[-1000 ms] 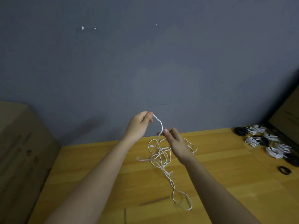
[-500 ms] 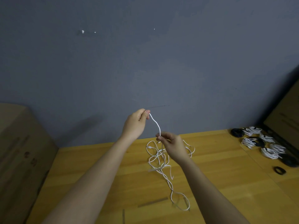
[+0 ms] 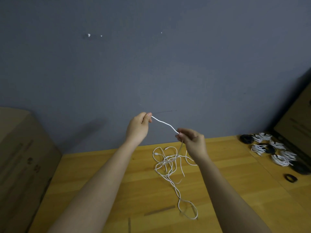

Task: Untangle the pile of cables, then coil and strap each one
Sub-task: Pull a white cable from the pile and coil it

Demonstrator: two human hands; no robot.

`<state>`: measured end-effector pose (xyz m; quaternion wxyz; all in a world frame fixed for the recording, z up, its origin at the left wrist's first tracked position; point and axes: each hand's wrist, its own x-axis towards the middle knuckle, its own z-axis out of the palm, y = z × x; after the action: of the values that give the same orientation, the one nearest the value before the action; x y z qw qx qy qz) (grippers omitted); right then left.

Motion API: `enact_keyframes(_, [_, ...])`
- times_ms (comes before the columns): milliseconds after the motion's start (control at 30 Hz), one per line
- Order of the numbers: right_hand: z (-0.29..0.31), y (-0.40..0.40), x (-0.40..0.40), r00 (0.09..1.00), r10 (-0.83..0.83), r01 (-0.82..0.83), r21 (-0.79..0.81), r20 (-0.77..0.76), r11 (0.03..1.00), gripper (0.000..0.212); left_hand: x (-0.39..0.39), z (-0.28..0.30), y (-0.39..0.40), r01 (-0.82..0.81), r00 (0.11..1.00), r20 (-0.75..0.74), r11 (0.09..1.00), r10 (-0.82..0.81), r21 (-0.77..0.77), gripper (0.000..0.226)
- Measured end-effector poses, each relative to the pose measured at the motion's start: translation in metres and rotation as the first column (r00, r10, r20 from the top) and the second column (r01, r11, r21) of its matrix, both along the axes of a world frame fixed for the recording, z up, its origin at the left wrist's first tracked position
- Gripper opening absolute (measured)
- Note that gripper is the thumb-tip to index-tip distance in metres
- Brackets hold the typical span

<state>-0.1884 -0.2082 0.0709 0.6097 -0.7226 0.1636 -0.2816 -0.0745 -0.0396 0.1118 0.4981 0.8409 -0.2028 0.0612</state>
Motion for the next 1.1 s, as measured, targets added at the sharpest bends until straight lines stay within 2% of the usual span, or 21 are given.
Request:
enact_keyframes(67, [0.001,-0.003,0.002,1.000,-0.010,0.009,-0.050,-0.017,0.999,0.024,0.001,0.001,0.000,-0.003,1.000,0.004,1.000,0.003,-0.003,0.036])
enact_keyframes(167, [0.001,-0.005,0.005,0.986,-0.147,0.125,-0.217,-0.084,0.968,0.020,-0.007,0.001,-0.003,0.053,0.998,0.020,0.998,-0.052,-0.018,0.036])
enact_keyframes(267, [0.005,-0.005,0.007,0.964,-0.247,0.192,-0.392,-0.096,0.900,0.020,-0.015,0.010,-0.005,0.212,0.973,-0.072,0.971,-0.221,-0.106,0.038])
enact_keyframes(300, [0.006,-0.005,0.007,0.961,-0.265,0.209,-0.423,-0.077,0.882,0.021,-0.018,0.015,-0.004,0.282,0.936,-0.161,0.940,-0.314,-0.193,0.039])
enact_keyframes(367, [0.009,-0.003,0.005,0.962,-0.270,0.231,-0.434,-0.029,0.871,0.021,-0.023,0.026,-0.001,0.382,0.787,-0.315,0.820,-0.531,-0.427,0.040])
enact_keyframes(433, [0.010,0.003,0.004,0.978,-0.201,0.152,-0.491,-0.050,0.858,0.020,-0.028,0.037,0.000,0.386,0.674,-0.331,0.697,-0.661,-0.604,0.037])
enact_keyframes(467, [0.010,0.008,0.003,0.986,-0.141,0.074,-0.521,-0.091,0.851,0.020,-0.030,0.042,-0.003,0.371,0.655,-0.307,0.648,-0.690,-0.665,0.035])
enact_keyframes(533, [0.009,0.022,0.002,0.988,-0.004,-0.079,-0.537,-0.153,0.840,0.019,-0.036,0.047,-0.011,0.332,0.675,-0.254,0.592,-0.693,-0.734,0.029])
enact_keyframes(633, [0.007,0.038,-0.002,0.979,0.127,-0.194,-0.520,-0.162,0.832,0.011,-0.039,0.047,-0.021,0.293,0.785,-0.213,0.651,-0.582,-0.700,0.024])
enact_keyframes(767, [0.005,0.044,-0.009,0.967,0.204,-0.251,-0.461,-0.150,0.851,0.006,-0.033,0.036,-0.024,0.244,0.861,-0.184,0.702,-0.474,-0.669,0.018])
enact_keyframes(900, [-0.002,0.046,-0.012,0.963,0.203,-0.261,-0.425,-0.178,0.867,0.013,-0.035,0.020,-0.026,0.332,0.873,-0.108,0.743,-0.475,-0.582,0.010])
enact_keyframes(1033, [-0.002,0.047,-0.015,0.973,0.205,-0.222,-0.182,-0.109,0.958,0.022,-0.034,0.020,-0.021,0.369,0.873,-0.089,0.769,-0.479,-0.523,0.013])
enact_keyframes(1100, [-0.005,0.043,-0.013,0.981,0.139,-0.168,-0.230,-0.138,0.959,0.023,-0.032,0.020,-0.017,0.321,0.880,-0.136,0.781,-0.455,-0.535,0.014])
